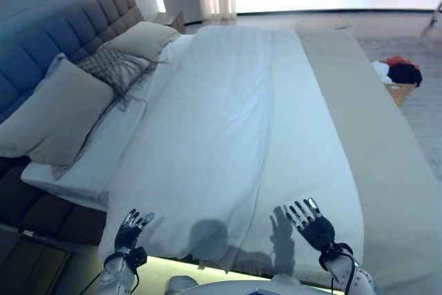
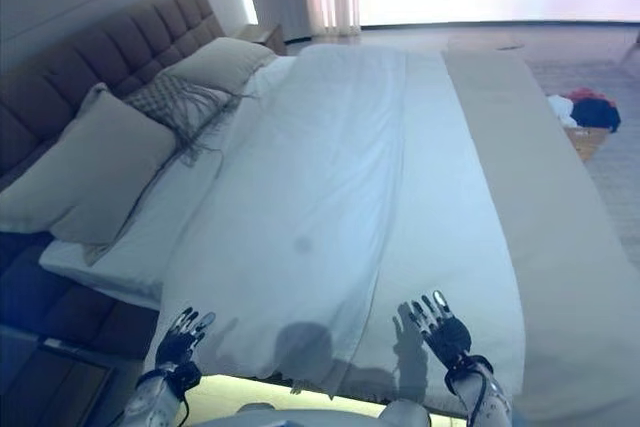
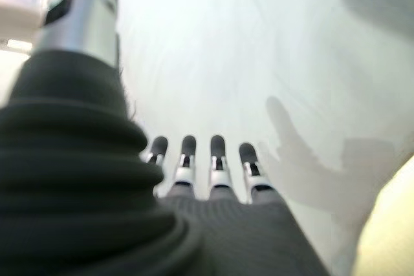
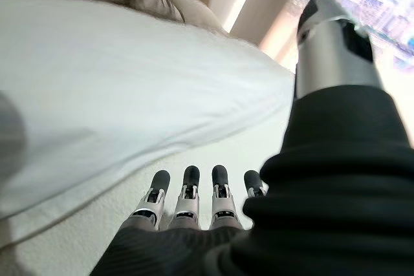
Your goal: Make the bed neatly
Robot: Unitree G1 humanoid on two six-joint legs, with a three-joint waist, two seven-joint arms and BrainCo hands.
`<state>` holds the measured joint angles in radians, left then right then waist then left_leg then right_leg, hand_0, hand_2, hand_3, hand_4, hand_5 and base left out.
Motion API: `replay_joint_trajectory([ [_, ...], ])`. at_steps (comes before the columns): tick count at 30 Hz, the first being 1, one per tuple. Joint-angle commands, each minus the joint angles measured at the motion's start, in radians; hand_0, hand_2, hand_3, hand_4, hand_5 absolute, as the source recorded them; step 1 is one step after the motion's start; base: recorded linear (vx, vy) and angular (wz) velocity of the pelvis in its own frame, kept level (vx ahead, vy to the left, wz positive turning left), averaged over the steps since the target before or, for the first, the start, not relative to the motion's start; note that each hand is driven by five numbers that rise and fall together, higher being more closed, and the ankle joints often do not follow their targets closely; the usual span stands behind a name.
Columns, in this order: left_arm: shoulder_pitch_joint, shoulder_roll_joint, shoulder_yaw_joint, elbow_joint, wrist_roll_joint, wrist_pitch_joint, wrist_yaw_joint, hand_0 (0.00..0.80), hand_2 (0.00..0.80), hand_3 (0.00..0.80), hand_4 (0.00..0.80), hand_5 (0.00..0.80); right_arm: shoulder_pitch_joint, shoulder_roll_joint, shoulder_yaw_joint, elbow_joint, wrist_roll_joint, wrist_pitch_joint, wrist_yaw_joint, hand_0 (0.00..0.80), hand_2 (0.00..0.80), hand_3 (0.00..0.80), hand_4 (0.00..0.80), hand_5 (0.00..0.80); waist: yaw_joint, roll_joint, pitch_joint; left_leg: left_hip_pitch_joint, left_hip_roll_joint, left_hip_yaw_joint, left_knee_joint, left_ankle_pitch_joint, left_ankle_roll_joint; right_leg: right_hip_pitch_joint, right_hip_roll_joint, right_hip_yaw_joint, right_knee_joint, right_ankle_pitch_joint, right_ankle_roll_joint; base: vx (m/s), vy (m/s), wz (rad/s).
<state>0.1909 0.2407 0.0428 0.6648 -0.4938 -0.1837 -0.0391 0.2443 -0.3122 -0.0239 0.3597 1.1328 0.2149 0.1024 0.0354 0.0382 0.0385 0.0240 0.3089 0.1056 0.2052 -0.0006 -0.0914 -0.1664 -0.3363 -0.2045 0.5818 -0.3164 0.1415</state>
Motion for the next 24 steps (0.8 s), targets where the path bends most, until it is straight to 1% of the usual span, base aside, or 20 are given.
replay_joint_trajectory([
  [1,-0.024,0.053,0.038,-0.065,0.019,-0.036,0.001,0.0,0.0,0.0,0.0,0.0,-0.063,0.042,-0.021,-0.068,0.021,0.013,-0.026,0.0,0.0,0.0,0.0,0.0,0.015,-0.013,0.037,0.056,0.023,-0.028,-0.083,0.105,-0.09,0.077,-0.103,0.011,-0.209,0.272,0.048,0.103,0.569,-0.06],
  [2,-0.031,0.056,0.032,-0.055,0.031,-0.038,-0.009,0.0,0.0,0.0,0.0,0.0,-0.073,0.05,-0.023,-0.071,0.025,0.011,-0.041,0.0,0.0,0.0,0.0,0.0,0.021,-0.025,0.042,0.045,-0.014,-0.023,-0.052,0.037,-0.079,0.09,-0.156,0.007,-0.237,0.322,0.072,0.098,0.582,-0.13],
  [3,-0.034,0.061,0.022,-0.057,0.033,-0.038,-0.008,0.0,0.0,0.0,0.0,0.0,-0.082,0.058,-0.022,-0.081,0.027,0.007,-0.05,0.0,0.0,0.0,0.0,0.0,0.03,-0.034,0.045,0.034,-0.048,-0.021,-0.03,-0.013,-0.067,0.103,-0.204,-0.005,-0.279,0.383,0.091,0.104,0.617,-0.16],
  [4,-0.03,0.069,0.01,-0.063,0.048,-0.033,0.005,0.0,0.0,0.0,0.0,0.0,-0.088,0.074,-0.016,-0.099,0.045,0.004,-0.063,0.0,0.0,0.0,0.0,0.0,0.044,-0.042,0.049,0.02,-0.114,-0.032,0.008,-0.086,-0.037,0.1,-0.261,-0.007,-0.337,0.486,0.108,0.079,0.525,-0.12],
  [5,-0.026,0.072,0.009,-0.063,0.058,-0.037,0.013,0.0,0.0,0.0,0.0,0.0,-0.092,0.086,-0.017,-0.11,0.048,0.007,-0.065,0.0,0.0,0.0,0.0,0.0,0.047,-0.048,0.049,0.003,-0.155,-0.042,0.032,-0.116,-0.022,0.087,-0.283,0.009,-0.379,0.555,0.115,0.046,0.469,-0.18],
  [6,-0.021,0.082,0.008,-0.069,0.055,-0.048,0.012,0.0,0.0,0.0,0.0,0.0,-0.094,0.098,-0.014,-0.12,0.043,0.009,-0.063,0.0,0.0,0.0,0.0,0.0,0.049,-0.049,0.052,-0.012,-0.184,-0.041,0.056,-0.141,-0.005,0.075,-0.293,0.028,-0.414,0.602,0.12,-0.051,0.447,-0.21],
  [7,-0.012,0.108,0.013,-0.108,0.038,-0.049,0.025,0.0,0.0,0.0,0.0,0.0,-0.099,0.115,0.002,-0.122,0.041,0.01,-0.053,0.0,0.0,0.0,0.0,0.0,0.053,-0.04,0.061,-0.014,-0.216,-0.021,0.067,-0.174,0.03,0.047,-0.296,0.041,-0.433,0.644,0.12,-0.1,0.453,-0.26],
  [8,-0.01,0.117,0.016,-0.124,0.034,-0.041,0.05,0.0,0.0,0.0,0.0,0.0,-0.101,0.121,0.007,-0.113,0.048,0.013,-0.046,0.0,0.0,0.0,0.0,0.0,0.053,-0.036,0.063,-0.013,-0.233,-0.007,0.064,-0.184,0.046,0.025,-0.291,0.056,-0.426,0.665,0.12,-0.16,0.53,-0.35],
  [9,-0.017,0.132,0.016,-0.131,0.01,-0.034,0.071,0.0,0.0,0.0,0.0,0.0,-0.098,0.126,0.012,-0.098,0.053,0.015,-0.02,0.0,0.0,0.0,0.0,0.0,0.043,-0.028,0.065,-0.02,-0.26,-0.003,0.064,-0.187,0.068,0.004,-0.263,0.1,-0.397,0.658,0.114,-0.166,0.436,-0.39],
  [10,-0.024,0.139,0.02,-0.125,-0.005,-0.037,0.072,0.0,0.0,0.0,0.0,0.0,-0.092,0.128,0.016,-0.094,0.052,0.022,0.01,0.0,0.0,0.0,0.0,0.0,0.041,-0.023,0.064,-0.029,-0.274,0.002,0.061,-0.18,0.08,-0.002,-0.242,0.111,-0.362,0.636,0.107,-0.207,0.465,-0.28],
  [11,-0.033,0.144,0.029,-0.111,-0.002,-0.045,0.076,0.0,0.0,0.0,0.0,0.0,-0.086,0.129,0.023,-0.087,0.045,0.024,0.056,0.0,0.0,0.0,0.0,0.0,0.044,-0.019,0.06,-0.034,-0.286,0.021,0.046,-0.161,0.094,-0.001,-0.215,0.089,-0.303,0.604,0.096,-0.192,0.414,-0.22],
  [12,-0.043,0.147,0.029,-0.101,0.003,-0.051,0.085,0.0,0.0,0.0,0.0,0.0,-0.081,0.13,0.036,-0.08,0.042,0.008,0.077,0.0,0.0,0.0,0.0,0.0,0.051,-0.018,0.053,-0.035,-0.295,0.033,0.027,-0.145,0.105,-0.003,-0.197,0.061,-0.259,0.59,0.085,-0.139,0.306,-0.24],
  [13,-0.045,0.148,0.028,-0.1,0.002,-0.052,0.085,0.0,0.0,0.0,0.0,0.0,-0.08,0.13,0.038,-0.079,0.042,0.004,0.078,0.0,0.0,0.0,0.0,0.0,0.052,-0.019,0.052,-0.034,-0.297,0.034,0.023,-0.142,0.106,-0.004,-0.194,0.057,-0.251,0.588,0.083,-0.088,0.231,-0.34],
  [15,-0.069,0.146,0.021,-0.084,0.002,-0.055,0.096,0.0,0.0,0.0,0.0,0.0,-0.081,0.133,0.053,-0.057,0.053,-0.038,0.068,0.0,0.0,0.0,0.0,0.0,0.065,-0.025,0.036,-0.025,-0.317,0.024,-0.011,-0.121,0.125,0.008,-0.153,0.024,-0.223,0.558,0.06,-0.052,0.154,-0.19],
  [17,-0.088,0.137,0.02,-0.072,0.006,-0.042,0.111,0.0,0.0,0.0,0.0,0.0,-0.087,0.133,0.066,-0.053,0.078,-0.058,0.047,0.0,0.0,0.0,0.0,0.0,0.074,-0.033,0.021,-0.013,-0.329,0.011,-0.039,-0.104,0.136,0.027,-0.107,-0.003,-0.201,0.532,0.046,-0.063,0.069,-0.09],
  [20,-0.122,0.132,0.012,-0.057,0.016,-0.023,0.121,0.0,0.0,0.0,0.0,0.0,-0.076,0.143,0.085,-0.073,0.079,-0.053,0.044,0.0,0.0,0.0,0.0,0.0,0.073,-0.045,0.005,0.004,-0.322,0.002,-0.089,-0.07,0.139,0.063,-0.045,-0.018,-0.192,0.491,0.034,-0.093,-0.056,-0.1],
  [22,-0.148,0.126,-0.001,-0.046,0.031,-0.015,0.134,0.0,0.0,0.0,0.0,0.0,-0.067,0.145,0.092,-0.069,0.07,-0.038,0.053,0.0,0.0,0.0,0.0,0.0,0.074,-0.058,-0.007,0.008,-0.311,-0.002,-0.114,-0.049,0.134,0.1,-0.024,-0.032,-0.207,0.464,0.033,-0.107,-0.14,0.13],
  [23,-0.156,0.125,-0.01,-0.047,0.034,-0.011,0.144,0.0,0.0,0.0,0.0,0.0,-0.069,0.143,0.101,-0.064,0.068,-0.031,0.051,0.0,0.0,0.0,0.0,0.0,0.078,-0.062,-0.011,0.007,-0.296,0.001,-0.119,-0.037,0.122,0.136,-0.007,-0.05,-0.253,0.427,0.023,-0.121,-0.222,0.41],
  [24,-0.164,0.124,-0.018,-0.047,0.029,-0.007,0.154,0.0,0.0,0.0,0.0,0.0,-0.074,0.138,0.112,-0.059,0.069,-0.022,0.047,0.0,0.0,0.0,0.0,0.0,0.079,-0.066,-0.015,0.004,-0.277,0.007,-0.115,-0.026,0.106,0.167,0.021,-0.073,-0.32,0.383,0.012,-0.121,-0.245,0.41],
])
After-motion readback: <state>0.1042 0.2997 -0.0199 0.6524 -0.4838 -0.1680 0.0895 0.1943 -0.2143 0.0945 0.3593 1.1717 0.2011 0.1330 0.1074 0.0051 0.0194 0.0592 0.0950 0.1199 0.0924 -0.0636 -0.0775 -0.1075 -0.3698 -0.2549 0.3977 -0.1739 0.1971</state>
